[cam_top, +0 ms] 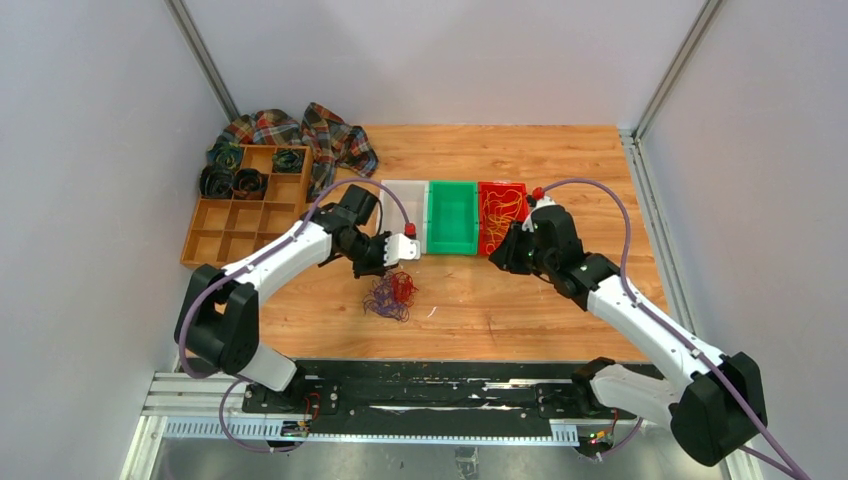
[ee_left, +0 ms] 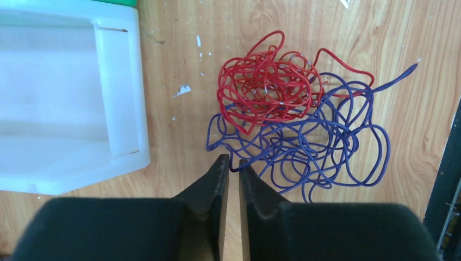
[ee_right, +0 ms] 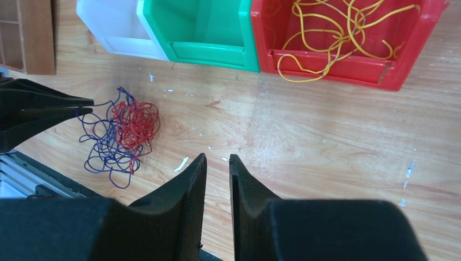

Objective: Untangle the cables

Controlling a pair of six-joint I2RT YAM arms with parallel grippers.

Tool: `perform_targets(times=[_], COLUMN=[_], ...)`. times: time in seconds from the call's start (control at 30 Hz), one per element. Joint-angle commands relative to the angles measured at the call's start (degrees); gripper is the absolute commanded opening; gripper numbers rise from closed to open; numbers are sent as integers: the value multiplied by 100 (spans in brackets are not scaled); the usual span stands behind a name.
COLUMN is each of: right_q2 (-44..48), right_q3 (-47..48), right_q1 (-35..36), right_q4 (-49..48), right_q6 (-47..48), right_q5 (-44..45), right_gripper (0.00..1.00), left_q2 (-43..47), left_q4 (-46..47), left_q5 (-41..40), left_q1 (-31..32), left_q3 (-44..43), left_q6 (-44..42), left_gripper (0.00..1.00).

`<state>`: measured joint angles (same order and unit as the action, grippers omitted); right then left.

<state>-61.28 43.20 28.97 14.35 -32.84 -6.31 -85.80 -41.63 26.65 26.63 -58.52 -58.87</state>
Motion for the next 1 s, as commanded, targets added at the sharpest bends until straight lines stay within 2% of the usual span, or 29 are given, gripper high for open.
perform_targets(times=[0.0,0.1,0.23,0.37,0.47,0.53,0.57,0.7,0.97], right_q2=[63,-57,-317,-539,-681,-742,-778,-963,-1557], right_q3=[-115,21,265,581,875,1013,1073,1356,1972], right_q1=[125,245,511,1051,1662,1996,2120,2506,2839], right_q4=[-415,-542,-745,-1018,-1252,-1474,-1605,-2049,-2355], right_q6=[-239,-136,54,284,572,736,777,907,1134], right_q5=[-139,-111,-70,39,127,121,110,79,-156], right_gripper=[22,22,23,30,43,63,70,73,75], left_q2=[335,675,1240,1871,2140,2236,2266,2412,2675], left_q4=[246,-108,-771,-1108,-1334,-1480,-1554,-1795,-1995], left_q5=[88,208,235,17,-123,-159,-168,-96,-225], left_q1=[75,70,70,70,70,70,71,70,70], left_q3=[-49,-150,-370,-560,-891,-1205,-1378,-1929,-2347], left_q6=[455,676,1003,1488,1775,1993,2077,2342,2600], left_gripper=[13,7,4,1,1,1,1,1,0])
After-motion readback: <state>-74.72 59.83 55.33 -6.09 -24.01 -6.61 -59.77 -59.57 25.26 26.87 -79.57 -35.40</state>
